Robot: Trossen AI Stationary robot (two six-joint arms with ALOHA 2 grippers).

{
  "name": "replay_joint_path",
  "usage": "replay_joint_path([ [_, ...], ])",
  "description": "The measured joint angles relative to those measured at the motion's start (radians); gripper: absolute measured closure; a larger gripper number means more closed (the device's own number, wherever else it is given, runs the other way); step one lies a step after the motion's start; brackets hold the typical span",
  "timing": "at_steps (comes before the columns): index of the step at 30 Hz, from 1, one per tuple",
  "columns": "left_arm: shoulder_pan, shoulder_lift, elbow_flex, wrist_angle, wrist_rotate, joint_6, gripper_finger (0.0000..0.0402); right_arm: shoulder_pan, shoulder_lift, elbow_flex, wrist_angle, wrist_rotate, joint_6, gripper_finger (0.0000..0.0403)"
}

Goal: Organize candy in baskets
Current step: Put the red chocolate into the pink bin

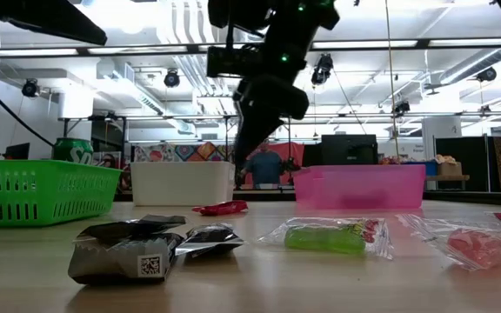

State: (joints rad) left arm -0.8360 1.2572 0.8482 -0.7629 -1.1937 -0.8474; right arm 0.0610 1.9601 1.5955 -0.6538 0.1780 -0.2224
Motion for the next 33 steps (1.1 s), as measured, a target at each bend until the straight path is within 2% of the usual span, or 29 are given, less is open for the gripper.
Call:
replay_joint_path([
  [4,0.000,0.000,0.000,0.008,0.000,0.000,0.0280,-0.018,0.002,0.000,0.042,-0.029,-0.096,0.0291],
  [8,0.000,0.000,0.000,0.011,0.000,0.000,0.0280,-0.025,0.006,-0.022,0.154,-0.033,-0.192,0.0237],
  [13,0.000,0.000,0.000,0.011,0.000,0.000,0.0280,-0.041,0.043,-0.027,0.178,-0.093,-0.284,0.0203],
  [21,0.000,0.000,-0.002,0.015,0.000,0.000,0.0280,-0.097,0.132,-0.030,0.192,-0.101,-0.302,0.0197],
  [26,0.000,0.000,-0.003,0.015,0.000,0.000,0.0280,-0.142,0.159,-0.026,0.204,-0.170,-0.276,0.0198],
  [33,0.000,0.000,-0.005,0.015,-0.002,0.004,0.0280,-0.182,0.174,-0.026,0.215,-0.308,-0.183,0.0244],
])
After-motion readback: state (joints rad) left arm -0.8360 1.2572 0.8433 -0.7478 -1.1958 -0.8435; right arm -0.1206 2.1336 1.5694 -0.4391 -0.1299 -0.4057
